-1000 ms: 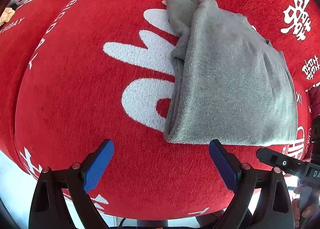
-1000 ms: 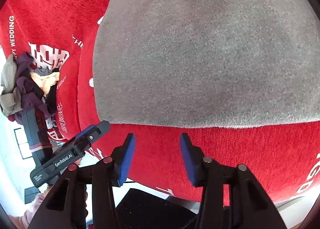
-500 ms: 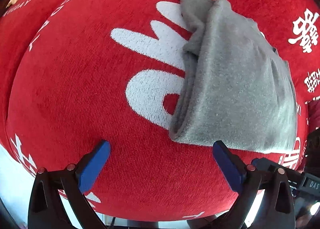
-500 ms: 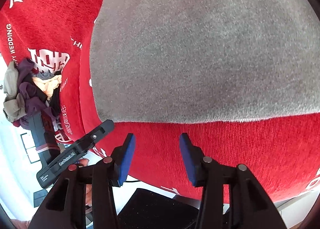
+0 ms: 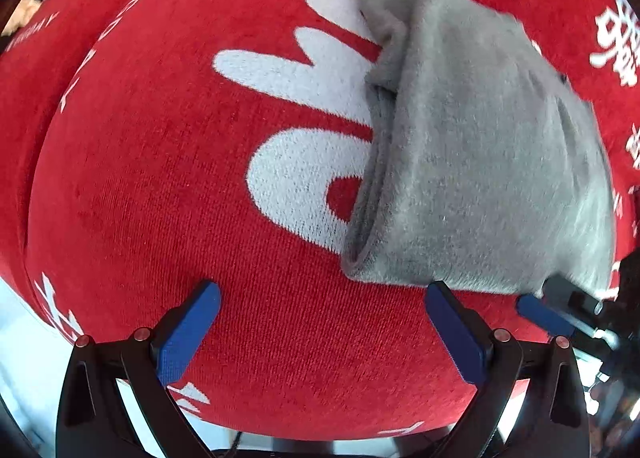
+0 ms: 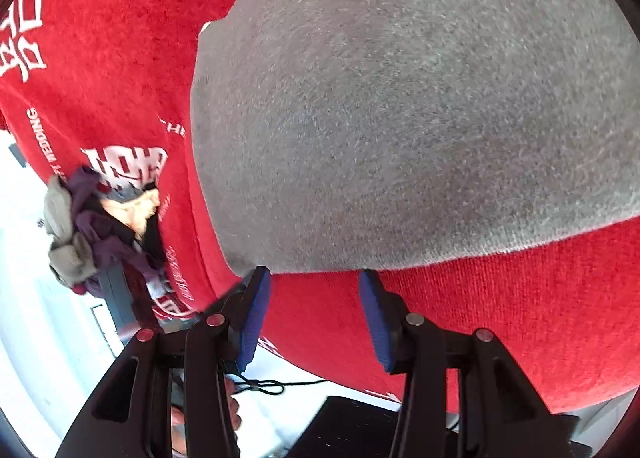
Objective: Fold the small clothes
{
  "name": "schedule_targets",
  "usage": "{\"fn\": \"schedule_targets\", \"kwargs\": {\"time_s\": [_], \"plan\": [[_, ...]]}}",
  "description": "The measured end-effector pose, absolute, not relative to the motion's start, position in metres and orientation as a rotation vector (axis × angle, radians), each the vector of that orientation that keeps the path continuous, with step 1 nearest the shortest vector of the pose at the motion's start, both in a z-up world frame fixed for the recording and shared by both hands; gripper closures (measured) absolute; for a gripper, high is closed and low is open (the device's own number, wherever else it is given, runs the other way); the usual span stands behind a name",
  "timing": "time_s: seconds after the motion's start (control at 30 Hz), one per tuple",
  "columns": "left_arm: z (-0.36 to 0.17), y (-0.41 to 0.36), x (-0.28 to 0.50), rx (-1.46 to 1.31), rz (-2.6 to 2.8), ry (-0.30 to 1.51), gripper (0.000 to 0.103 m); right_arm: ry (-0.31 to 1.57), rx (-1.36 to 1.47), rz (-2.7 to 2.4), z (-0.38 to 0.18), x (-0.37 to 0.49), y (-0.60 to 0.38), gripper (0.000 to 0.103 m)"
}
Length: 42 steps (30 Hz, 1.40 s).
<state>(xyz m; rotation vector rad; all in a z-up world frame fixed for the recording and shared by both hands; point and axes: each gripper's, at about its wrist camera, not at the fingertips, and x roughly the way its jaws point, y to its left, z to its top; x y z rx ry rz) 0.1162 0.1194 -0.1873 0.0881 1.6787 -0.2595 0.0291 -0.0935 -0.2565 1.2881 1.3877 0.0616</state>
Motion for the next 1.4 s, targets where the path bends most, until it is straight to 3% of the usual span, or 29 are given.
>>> {"fn": "schedule_targets", "kwargs": {"time_s": [0.23, 0.6, 0.63, 0.7, 1.07, 1.3, 1.37, 1.4], "plan": [[-0.191, 0.099, 0.112, 0.161, -0.243, 1.692, 0.001, 1.287, 1.441, 0.049, -0.266, 0.032, -0.1, 0.051], [-0.174, 0.115, 0.119, -0.39, -0.361, 1.734, 0.001, 1.214, 1.603, 0.021, -0.284, 0.018, -0.093, 0.052], [-0.177, 0.114, 0.119, -0.416, -0.364, 1.749, 0.001, 1.202, 1.615, 0.012, -0.285, 0.018, -0.094, 0.055], [-0.176, 0.111, 0.117, -0.446, -0.374, 1.749, 0.001, 1.218, 1.577, -0.031, -0.285, 0.025, -0.097, 0.09], [-0.18, 0.071, 0.13, -0.788, -0.506, 1.653, 0.001, 1.165, 1.566, 0.112, -0.257, 0.029, -0.113, 0.092], [-0.191, 0.057, 0.151, -0.74, -0.42, 1.591, 0.001, 1.245, 1.472, 0.143, -0.255, 0.034, -0.105, 0.093], [-0.189, 0.055, 0.155, -0.678, -0.4, 1.578, 0.011, 1.269, 1.447, 0.158, -0.255, 0.035, -0.103, 0.093], [-0.188, 0.055, 0.155, -0.629, -0.388, 1.574, 0.021, 1.279, 1.436, 0.164, -0.254, 0.036, -0.101, 0.093]]}}
